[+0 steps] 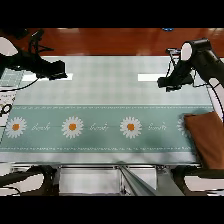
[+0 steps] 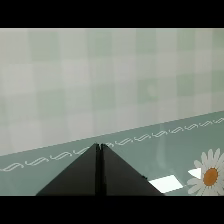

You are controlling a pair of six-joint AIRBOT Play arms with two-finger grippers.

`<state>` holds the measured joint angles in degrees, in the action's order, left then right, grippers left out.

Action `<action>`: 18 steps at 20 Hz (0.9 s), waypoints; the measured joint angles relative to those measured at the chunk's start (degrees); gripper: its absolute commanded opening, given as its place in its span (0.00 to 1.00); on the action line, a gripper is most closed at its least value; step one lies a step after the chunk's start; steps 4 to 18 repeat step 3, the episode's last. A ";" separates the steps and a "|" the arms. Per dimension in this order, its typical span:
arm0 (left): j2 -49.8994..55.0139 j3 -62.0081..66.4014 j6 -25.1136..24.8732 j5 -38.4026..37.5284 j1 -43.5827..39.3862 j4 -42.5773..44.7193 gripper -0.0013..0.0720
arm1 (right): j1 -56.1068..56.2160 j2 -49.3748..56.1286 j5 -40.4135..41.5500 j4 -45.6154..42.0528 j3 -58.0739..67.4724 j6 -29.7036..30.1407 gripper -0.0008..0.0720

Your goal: Fold the shirts.

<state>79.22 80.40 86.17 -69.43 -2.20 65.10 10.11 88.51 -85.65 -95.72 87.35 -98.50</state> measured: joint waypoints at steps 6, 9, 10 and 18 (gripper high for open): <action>0.00 -0.02 0.00 -0.02 0.00 0.00 0.04 | 0.00 0.00 -0.02 -0.02 0.00 -0.02 0.05; 0.00 -0.02 0.00 -0.02 0.00 0.00 0.04 | 0.00 0.00 -0.02 -0.02 0.00 -0.02 0.05; 0.00 -0.02 0.00 -0.02 0.00 0.00 0.04 | 0.00 0.00 -0.02 -0.02 0.00 -0.02 0.05; 0.00 -0.02 0.00 -0.02 0.00 0.00 0.04 | 0.00 0.00 -0.02 -0.02 0.00 -0.02 0.05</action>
